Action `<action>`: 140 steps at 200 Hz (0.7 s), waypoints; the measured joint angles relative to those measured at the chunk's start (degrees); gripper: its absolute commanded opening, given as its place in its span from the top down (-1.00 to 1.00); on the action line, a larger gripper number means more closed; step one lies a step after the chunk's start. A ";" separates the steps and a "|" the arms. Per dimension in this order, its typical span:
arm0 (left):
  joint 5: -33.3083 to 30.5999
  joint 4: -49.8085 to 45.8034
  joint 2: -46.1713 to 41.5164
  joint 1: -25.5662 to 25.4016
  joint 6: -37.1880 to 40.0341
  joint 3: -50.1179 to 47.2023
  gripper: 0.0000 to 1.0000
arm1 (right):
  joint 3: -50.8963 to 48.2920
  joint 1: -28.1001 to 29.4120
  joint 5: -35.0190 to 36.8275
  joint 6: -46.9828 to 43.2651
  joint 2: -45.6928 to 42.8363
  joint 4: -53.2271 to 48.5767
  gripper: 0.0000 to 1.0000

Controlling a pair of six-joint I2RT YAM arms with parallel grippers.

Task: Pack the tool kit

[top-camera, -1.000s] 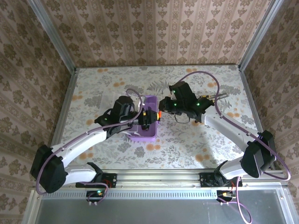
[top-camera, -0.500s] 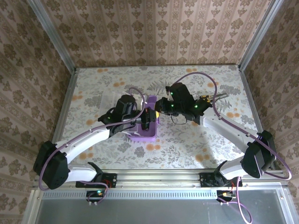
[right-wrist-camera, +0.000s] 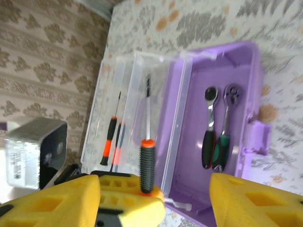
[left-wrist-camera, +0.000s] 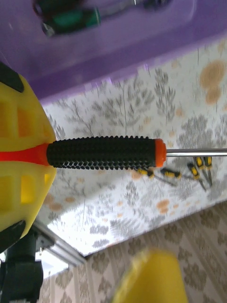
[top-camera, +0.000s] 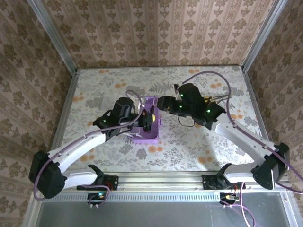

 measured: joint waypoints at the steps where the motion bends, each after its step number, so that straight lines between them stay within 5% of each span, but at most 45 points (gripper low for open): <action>1: -0.07 -0.22 -0.07 0.07 0.09 0.04 1.00 | 0.00 -0.07 0.04 -0.04 -0.11 -0.02 -0.30; 74: -10.93 -28.09 -5.01 16.65 11.74 7.41 1.00 | -8.98 -5.31 2.78 -0.79 -6.62 -2.47 -0.29; 140: -17.31 -38.18 -0.17 18.25 19.39 8.26 1.00 | -10.27 -5.33 2.78 -2.32 -6.62 -3.76 -0.29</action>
